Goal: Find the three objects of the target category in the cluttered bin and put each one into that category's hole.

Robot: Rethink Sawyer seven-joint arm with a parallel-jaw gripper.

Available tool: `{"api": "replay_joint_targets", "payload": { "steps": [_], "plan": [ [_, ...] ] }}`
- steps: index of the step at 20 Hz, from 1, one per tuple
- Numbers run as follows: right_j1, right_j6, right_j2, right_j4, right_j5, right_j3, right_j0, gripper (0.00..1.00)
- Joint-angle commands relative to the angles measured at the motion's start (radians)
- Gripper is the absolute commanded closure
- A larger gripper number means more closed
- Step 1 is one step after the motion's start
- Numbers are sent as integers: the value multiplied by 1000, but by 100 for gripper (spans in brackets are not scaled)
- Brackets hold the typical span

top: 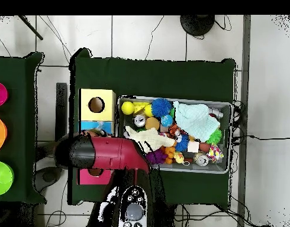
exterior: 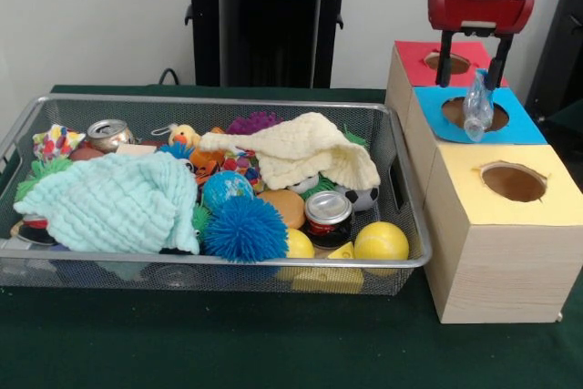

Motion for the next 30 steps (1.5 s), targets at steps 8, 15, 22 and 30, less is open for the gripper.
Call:
{"api": "replay_joint_targets", "payload": {
  "steps": [8, 15, 22, 30],
  "plan": [
    [-38, 107, -53, -43, 207, -32, -31, 0],
    [-186, 78, -113, -91, 574, -165, -15, 0],
    [-203, 71, -88, -126, 701, -244, -33, 0],
    [-119, -53, -27, -164, 627, -300, -141, 0]
  ]
}}
